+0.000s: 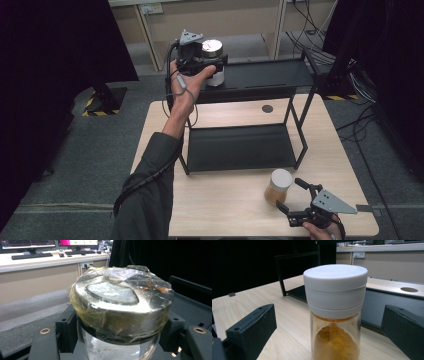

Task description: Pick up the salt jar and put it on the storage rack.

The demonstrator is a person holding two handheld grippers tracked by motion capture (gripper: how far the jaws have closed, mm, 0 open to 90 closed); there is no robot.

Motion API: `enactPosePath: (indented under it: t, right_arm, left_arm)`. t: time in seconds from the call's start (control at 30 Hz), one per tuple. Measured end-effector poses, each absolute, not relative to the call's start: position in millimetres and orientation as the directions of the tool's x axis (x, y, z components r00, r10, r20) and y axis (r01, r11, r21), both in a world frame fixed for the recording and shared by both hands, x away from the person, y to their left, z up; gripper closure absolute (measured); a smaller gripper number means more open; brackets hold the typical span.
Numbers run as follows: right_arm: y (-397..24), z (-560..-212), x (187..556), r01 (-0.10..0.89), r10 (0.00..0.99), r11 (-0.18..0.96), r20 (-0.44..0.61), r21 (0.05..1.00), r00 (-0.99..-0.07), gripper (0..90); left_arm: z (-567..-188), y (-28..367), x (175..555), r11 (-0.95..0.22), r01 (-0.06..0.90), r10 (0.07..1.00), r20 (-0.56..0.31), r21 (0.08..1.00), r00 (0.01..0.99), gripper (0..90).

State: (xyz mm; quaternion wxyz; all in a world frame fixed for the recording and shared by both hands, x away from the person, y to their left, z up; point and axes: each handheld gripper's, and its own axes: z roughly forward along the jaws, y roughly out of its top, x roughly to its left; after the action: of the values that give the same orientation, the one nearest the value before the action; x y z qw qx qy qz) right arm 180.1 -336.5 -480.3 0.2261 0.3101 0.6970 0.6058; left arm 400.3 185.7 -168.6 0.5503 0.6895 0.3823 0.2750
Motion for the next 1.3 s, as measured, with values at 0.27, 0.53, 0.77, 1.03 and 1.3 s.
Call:
enactPosePath:
  t: [0.27, 0.53, 0.77, 1.03, 1.3]
  right_arm:
    - [-336.1, -479.8, 179.9, 0.153, 0.700, 0.079, 0.055, 0.985, -0.712, 0.3]
    - [-336.1, -480.0, 179.7, 0.155, 0.700, 0.079, 0.056, 0.985, -0.712, 0.3]
    - [-335.7, -480.5, 180.0, 0.156, 0.700, 0.079, 0.057, 0.985, -0.712, 0.3]
    - [-335.7, -481.0, 180.5, 0.158, 0.698, 0.077, 0.060, 0.984, -0.714, 0.3]
    - [-335.3, -481.8, 181.6, 0.165, 0.698, 0.076, 0.065, 0.983, -0.713, 0.3]
  left_arm:
    - [-173.5, 181.4, 403.0, -0.090, 0.250, 0.842, -0.061, 0.964, 0.535, 30.9]
    - [-177.6, 177.0, 401.1, -0.093, 0.224, 0.847, -0.041, 0.970, 0.530, 30.6]
    - [-177.7, 177.6, 398.9, -0.076, 0.208, 0.849, -0.046, 0.975, 0.526, 10.5]
    - [-175.2, 182.4, 395.6, -0.073, 0.209, 0.852, -0.048, 0.975, 0.522, 2.0]
    - [-169.8, 189.2, 385.2, -0.067, 0.217, 0.844, -0.061, 0.974, 0.533, 0.5]
